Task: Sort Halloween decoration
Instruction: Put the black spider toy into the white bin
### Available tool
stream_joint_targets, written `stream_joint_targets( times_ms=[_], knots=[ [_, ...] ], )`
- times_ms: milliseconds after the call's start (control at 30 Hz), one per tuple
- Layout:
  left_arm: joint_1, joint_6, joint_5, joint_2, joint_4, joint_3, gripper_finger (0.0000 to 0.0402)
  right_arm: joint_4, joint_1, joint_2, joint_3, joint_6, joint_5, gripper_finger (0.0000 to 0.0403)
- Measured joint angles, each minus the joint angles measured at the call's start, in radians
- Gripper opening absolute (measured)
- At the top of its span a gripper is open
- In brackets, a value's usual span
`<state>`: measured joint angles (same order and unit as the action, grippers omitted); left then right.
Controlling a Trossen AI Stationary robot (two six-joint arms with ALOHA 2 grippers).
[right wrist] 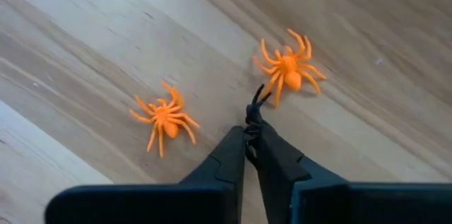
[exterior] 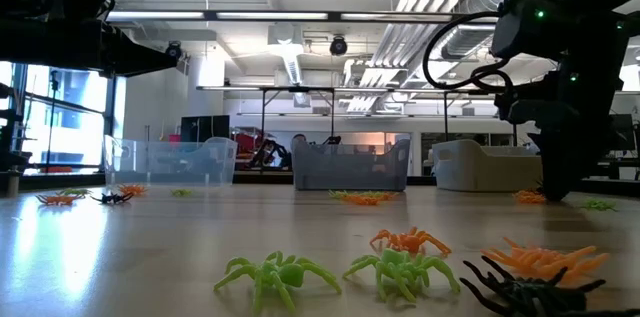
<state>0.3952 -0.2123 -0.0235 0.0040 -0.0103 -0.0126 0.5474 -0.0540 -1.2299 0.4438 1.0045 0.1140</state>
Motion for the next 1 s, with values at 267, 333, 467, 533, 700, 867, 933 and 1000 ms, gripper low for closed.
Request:
stream_joint_targets(
  times_ms=[267,333,467,533,700,867,933,1000],
  knots=[
    [0.0,0.0,0.0,0.0,0.0,0.0,0.0131,0.009,0.0,0.016,0.012,-0.018,-0.026,0.0018],
    [0.0,0.0,0.0,0.0,0.0,0.0,0.0131,0.056,-0.002,0.024,0.039,-0.021,-0.047,0.0018],
    [0.0,0.0,0.0,0.0,0.0,0.0,0.0131,0.183,-0.01,0.052,0.124,-0.044,-0.016,0.0018],
    [0.0,0.0,0.0,0.0,0.0,0.0,0.0131,0.268,-0.024,0.068,0.177,-0.045,0.02,0.0018],
    [0.0,0.0,0.0,0.0,0.0,0.0,0.0131,0.499,-0.061,0.1,0.332,-0.038,0.117,0.0018],
    [0.0,0.0,0.0,0.0,0.0,0.0,0.0131,0.665,-0.079,0.105,0.478,-0.037,0.18,0.0018],
    [0.0,0.0,0.0,0.0,0.0,0.0,0.0131,0.697,-0.08,0.105,0.519,-0.037,0.197,0.0018],
    [0.0,0.0,0.0,0.0,0.0,0.0,0.0131,0.724,-0.08,0.105,0.548,-0.04,0.211,0.0018]
  ],
)
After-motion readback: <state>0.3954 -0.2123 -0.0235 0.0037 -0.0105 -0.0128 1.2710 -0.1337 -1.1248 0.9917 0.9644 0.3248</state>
